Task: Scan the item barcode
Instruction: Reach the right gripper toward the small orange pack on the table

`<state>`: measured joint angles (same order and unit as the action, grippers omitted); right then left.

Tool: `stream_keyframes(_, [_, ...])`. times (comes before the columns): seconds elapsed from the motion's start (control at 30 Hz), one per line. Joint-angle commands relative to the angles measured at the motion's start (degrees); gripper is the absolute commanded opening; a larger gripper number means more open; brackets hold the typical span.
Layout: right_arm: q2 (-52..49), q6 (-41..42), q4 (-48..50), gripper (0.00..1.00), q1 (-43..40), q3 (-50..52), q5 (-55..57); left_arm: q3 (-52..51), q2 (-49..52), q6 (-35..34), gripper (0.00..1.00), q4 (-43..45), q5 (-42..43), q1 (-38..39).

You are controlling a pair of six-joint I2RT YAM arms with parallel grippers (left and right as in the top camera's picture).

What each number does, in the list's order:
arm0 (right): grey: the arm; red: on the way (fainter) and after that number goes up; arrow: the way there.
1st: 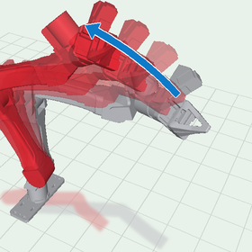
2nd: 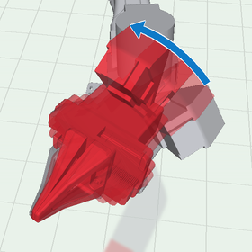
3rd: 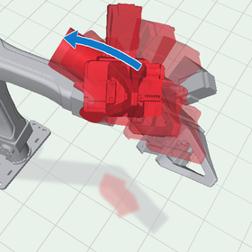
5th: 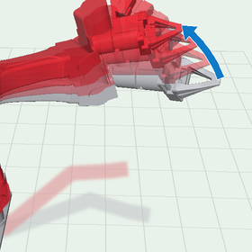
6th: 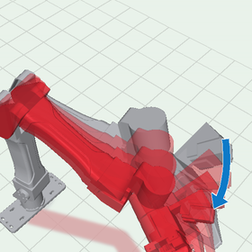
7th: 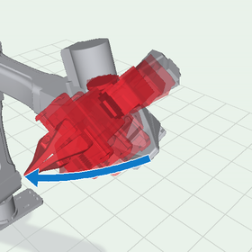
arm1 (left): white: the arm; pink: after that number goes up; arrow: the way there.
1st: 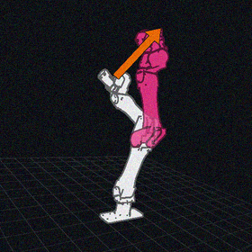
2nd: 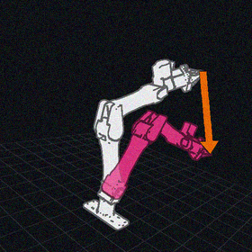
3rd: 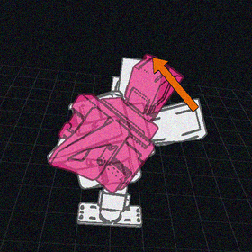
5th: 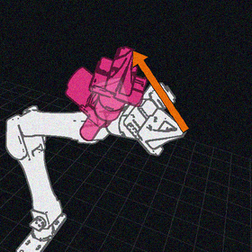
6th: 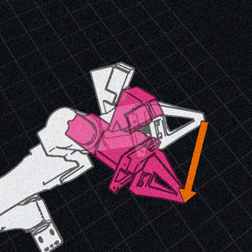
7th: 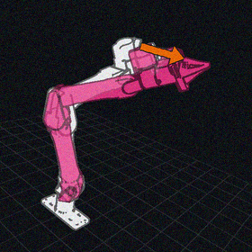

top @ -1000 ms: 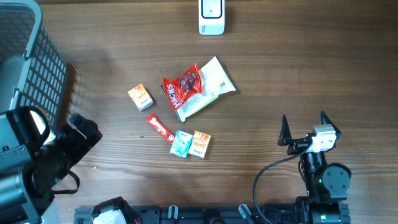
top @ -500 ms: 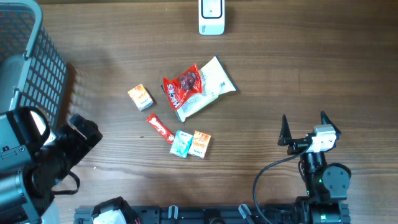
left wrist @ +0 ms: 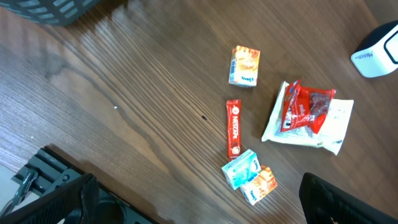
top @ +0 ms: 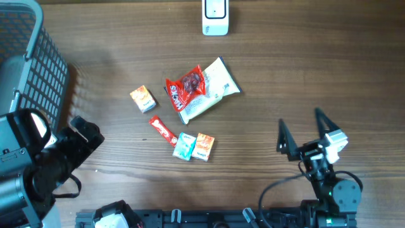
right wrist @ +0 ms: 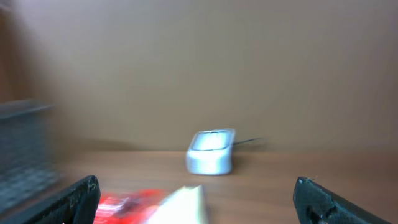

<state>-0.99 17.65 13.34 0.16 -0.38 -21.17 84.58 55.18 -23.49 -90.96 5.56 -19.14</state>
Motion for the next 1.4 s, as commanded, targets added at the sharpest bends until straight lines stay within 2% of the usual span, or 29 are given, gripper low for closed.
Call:
stream_keyframes(0.0, [0.17, 44.35, -0.17, 1.0, -0.35, 0.07, -12.26, -0.22, 0.0, -0.76, 1.0, 0.0, -0.7, -0.26])
stream_keyframes(0.03, [0.17, 53.37, -0.9, 1.0, -0.35, 0.07, -12.02, -0.22, 0.0, -0.76, 1.0, 0.0, -0.7, -0.26])
stream_keyframes(0.1, [0.17, 66.34, -1.38, 1.0, -0.37, 0.07, -9.88, -0.22, 0.0, -0.76, 1.0, 0.0, -0.7, -0.26])
stream_keyframes(0.3, [0.17, 96.26, -7.45, 1.0, -0.37, 0.07, -9.86, -0.22, 0.0, -0.76, 1.0, 0.0, -0.7, -0.26])
stream_keyframes(0.33, [0.17, 96.13, -8.24, 1.0, -0.35, 0.07, -11.28, -0.22, 0.0, -0.76, 1.0, 0.0, -0.7, -0.26])
stream_keyframes(0.53, [0.17, 75.1, 2.38, 1.0, -0.37, -0.04, -13.35, -0.22, 0.0, -0.76, 1.0, 0.0, -0.7, -0.26])
stream_keyframes(0.67, [-0.76, 67.43, 0.17, 0.99, -0.37, -2.67, -13.22, -0.22, 0.0, -0.76, 1.0, 0.0, -0.7, -0.26])
stream_keyframes(0.87, [-10.14, 48.15, -16.72, 1.0, -0.35, -13.9, -13.2, -0.22, 0.0, -0.76, 1.0, 0.0, -0.7, -0.26])
stream_keyframes(0.97, [-22.27, 34.21, -29.86, 1.0, -0.35, -25.35, -13.25, -0.22, 0.0, -0.76, 1.0, 0.0, -0.7, -0.26])
stream_keyframes(1.1, [-35.76, 22.53, -45.07, 0.99, -0.17, -37.0, -13.22, -0.22, 0.0, -0.76, 1.0, 0.0, -0.7, -0.26])
stream_keyframes(1.23, [-49.37, 16.59, -55.52, 0.99, 3.93, -44.04, -13.2, -0.22, 0.0, -0.76, 1.0, 0.0, -0.7, -0.26])
stream_keyframes(1.37, [-61.48, 16.94, -57.55, 1.0, 11.96, -44.54, -13.0, -0.22, 0.0, -0.76, 1.0, 0.0, -0.7, -0.26])
